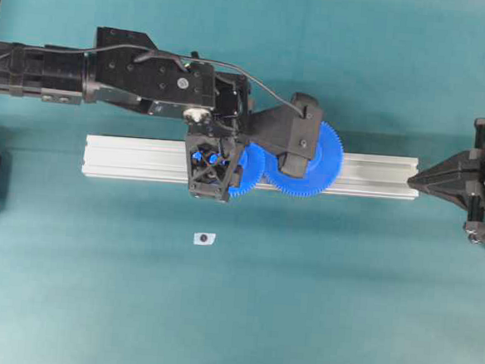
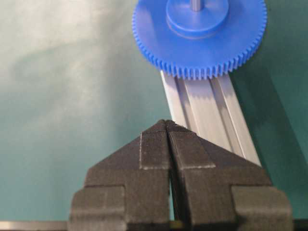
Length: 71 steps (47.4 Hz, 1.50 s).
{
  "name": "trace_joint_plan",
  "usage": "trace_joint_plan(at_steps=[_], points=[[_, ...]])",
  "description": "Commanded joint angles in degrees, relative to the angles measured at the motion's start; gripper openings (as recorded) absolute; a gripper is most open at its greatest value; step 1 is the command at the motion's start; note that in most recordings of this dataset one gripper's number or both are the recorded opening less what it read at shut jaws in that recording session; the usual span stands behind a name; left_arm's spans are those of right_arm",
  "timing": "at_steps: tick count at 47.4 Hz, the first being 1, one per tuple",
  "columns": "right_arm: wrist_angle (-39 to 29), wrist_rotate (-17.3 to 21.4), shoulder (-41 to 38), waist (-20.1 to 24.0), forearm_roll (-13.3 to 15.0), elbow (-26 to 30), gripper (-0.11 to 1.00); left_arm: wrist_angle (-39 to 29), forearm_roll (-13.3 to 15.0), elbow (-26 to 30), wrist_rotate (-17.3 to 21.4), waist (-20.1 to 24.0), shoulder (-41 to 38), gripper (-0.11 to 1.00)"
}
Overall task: Find the location of the shaft and insert the small gear.
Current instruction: 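Push the small gear down onto the shaft with the left gripper, then open the left gripper and withdraw it from the gear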
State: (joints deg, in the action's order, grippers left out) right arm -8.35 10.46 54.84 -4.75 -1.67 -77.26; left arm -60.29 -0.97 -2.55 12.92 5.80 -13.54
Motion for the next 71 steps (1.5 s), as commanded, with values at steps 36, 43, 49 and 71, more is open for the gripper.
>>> trace_joint_plan(at_steps=[36,43,49,71], points=[[0.53,0.53,-0.44,-0.18,0.09,0.88,-0.01,0.35,-0.35,0.97,-0.53,-0.62,2.64,0.74],[0.53,0.53,-0.35,-0.09,0.09,0.79,-0.01,0.35,-0.35,0.97,-0.53,-0.62,2.64,0.74],[0.53,0.53,-0.35,-0.09,0.09,0.79,-0.01,0.35,-0.35,0.88,-0.53,-0.7,2.55,0.74],[0.53,0.53,-0.35,-0.09,0.09,0.79,-0.01,0.18,-0.35,0.88,-0.62,-0.88,3.96,0.74]])
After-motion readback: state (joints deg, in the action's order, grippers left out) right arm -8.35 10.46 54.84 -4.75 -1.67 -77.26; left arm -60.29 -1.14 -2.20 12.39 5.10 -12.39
